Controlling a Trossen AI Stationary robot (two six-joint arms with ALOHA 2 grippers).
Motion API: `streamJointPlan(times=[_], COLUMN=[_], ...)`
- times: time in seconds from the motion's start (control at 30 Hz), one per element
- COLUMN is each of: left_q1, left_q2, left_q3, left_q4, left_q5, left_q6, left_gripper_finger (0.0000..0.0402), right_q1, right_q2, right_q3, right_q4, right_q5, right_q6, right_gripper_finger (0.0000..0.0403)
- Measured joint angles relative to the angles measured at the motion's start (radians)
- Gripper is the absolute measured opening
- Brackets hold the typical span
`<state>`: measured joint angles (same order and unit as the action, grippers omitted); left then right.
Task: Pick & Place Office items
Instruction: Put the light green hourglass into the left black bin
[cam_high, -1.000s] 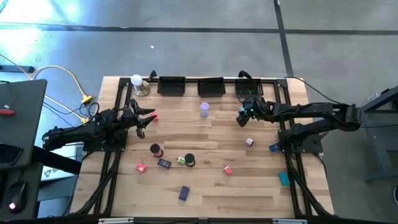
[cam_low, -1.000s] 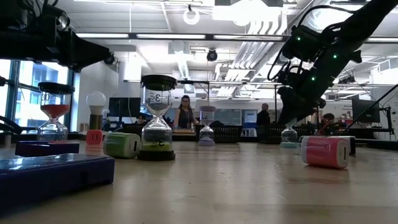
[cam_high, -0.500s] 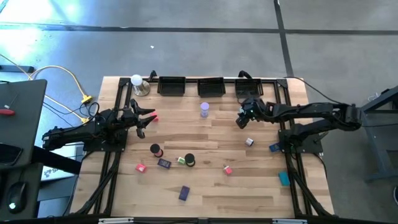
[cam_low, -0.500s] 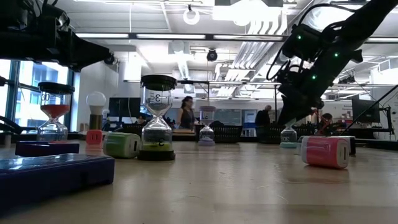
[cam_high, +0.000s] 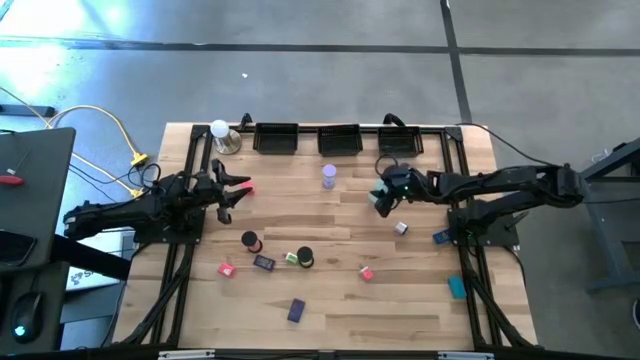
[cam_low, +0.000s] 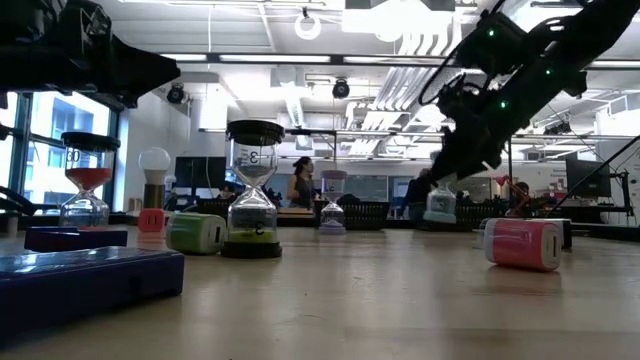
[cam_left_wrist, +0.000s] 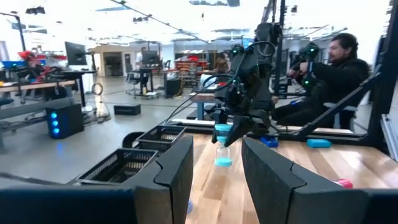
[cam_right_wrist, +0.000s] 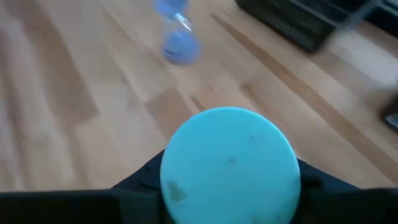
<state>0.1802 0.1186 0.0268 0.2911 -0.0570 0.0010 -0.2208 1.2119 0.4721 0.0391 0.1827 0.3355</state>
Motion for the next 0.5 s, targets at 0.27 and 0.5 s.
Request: streamJointPlan(times=[0.27, 0.5], left_q1=[0.0, 0.0], left_q2=[0.356, 0.812], left_q3=[0.0, 0.008], left_q4=[0.378, 0.845], left_q5=[0.0, 0.0], left_q6=[-0.029, -0.07], left_gripper_finger=[0.0133, 0.0133], right_q1=[0.051, 0.098], right_q2=[0.0, 0.0], right_q3=[0.038, 0.1], right_q4=[0.056, 0.079], right_q5=[-0.031, -0.036], right_q6=[-0.024, -0.053], right_gripper_finger=[0.0161, 0.0167])
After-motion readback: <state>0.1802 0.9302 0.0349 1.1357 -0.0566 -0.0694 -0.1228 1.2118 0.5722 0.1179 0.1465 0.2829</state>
